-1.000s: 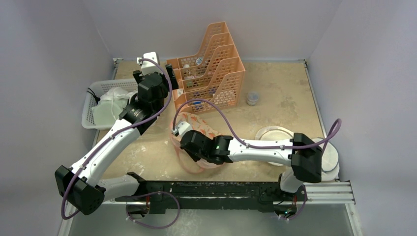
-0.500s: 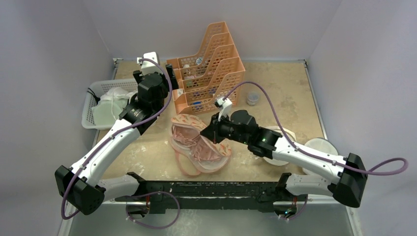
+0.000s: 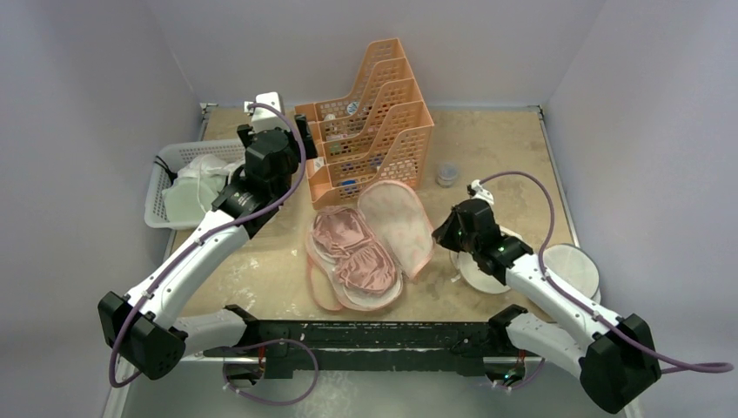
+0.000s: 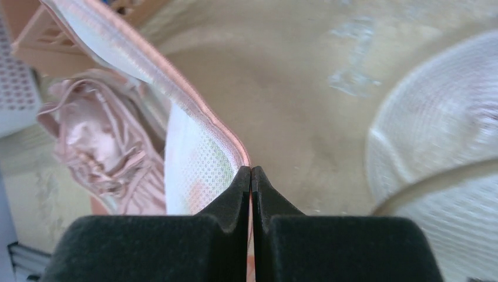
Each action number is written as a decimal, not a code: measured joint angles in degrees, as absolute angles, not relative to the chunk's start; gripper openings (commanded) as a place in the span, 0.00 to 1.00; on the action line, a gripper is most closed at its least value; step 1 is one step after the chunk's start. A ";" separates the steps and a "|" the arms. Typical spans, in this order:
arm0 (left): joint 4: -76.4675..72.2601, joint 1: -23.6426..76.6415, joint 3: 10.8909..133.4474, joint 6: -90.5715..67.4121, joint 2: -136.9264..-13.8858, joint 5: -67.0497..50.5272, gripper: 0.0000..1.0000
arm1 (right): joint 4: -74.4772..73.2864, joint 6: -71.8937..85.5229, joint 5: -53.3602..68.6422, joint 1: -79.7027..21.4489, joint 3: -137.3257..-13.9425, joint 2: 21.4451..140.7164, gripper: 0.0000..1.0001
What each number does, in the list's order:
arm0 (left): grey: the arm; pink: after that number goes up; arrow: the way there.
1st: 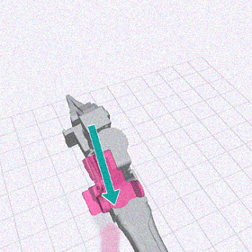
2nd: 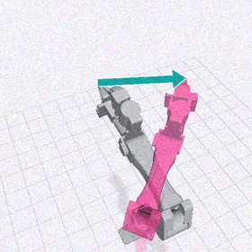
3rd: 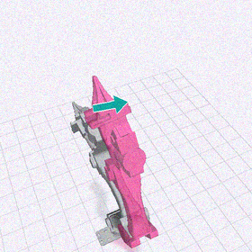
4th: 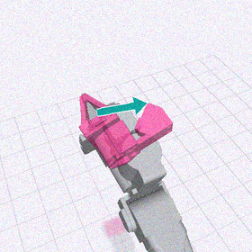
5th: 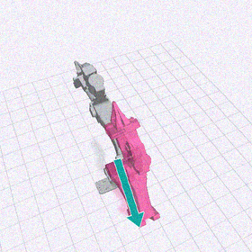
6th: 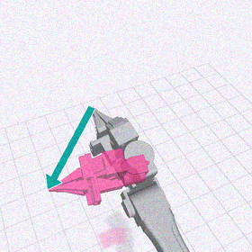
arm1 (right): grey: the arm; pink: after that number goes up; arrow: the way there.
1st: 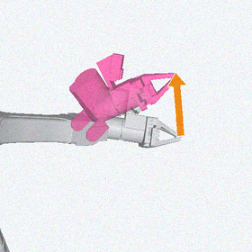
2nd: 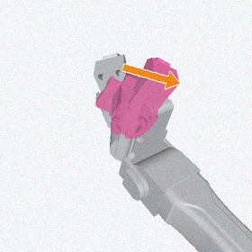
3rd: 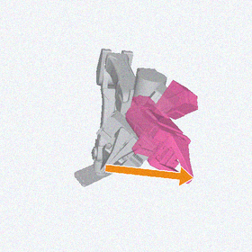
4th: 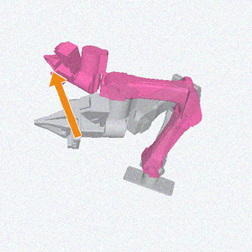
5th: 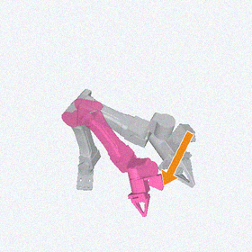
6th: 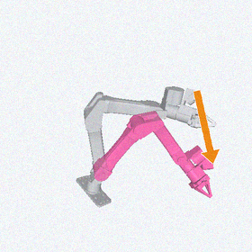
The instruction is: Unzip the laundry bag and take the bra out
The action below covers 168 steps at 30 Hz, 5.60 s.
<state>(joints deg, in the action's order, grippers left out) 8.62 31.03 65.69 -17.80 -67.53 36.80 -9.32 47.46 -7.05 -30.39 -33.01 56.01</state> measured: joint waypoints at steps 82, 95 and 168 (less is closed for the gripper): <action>11.46 34.65 41.41 -46.98 -81.84 8.08 0.24 | 31.81 31.73 25.10 -32.08 -24.18 82.78 0.86; 14.00 34.65 40.82 -46.68 -76.23 8.60 0.00 | 38.57 35.62 24.53 -38.35 -26.28 88.60 0.88; 5.19 0.82 62.96 -30.96 -71.90 41.87 0.00 | -4.19 22.28 -7.09 -38.30 -33.10 39.31 1.00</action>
<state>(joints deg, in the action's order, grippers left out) 5.19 0.82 62.96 -30.96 -71.90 41.87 -4.19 22.28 -7.09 -38.30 -33.10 39.31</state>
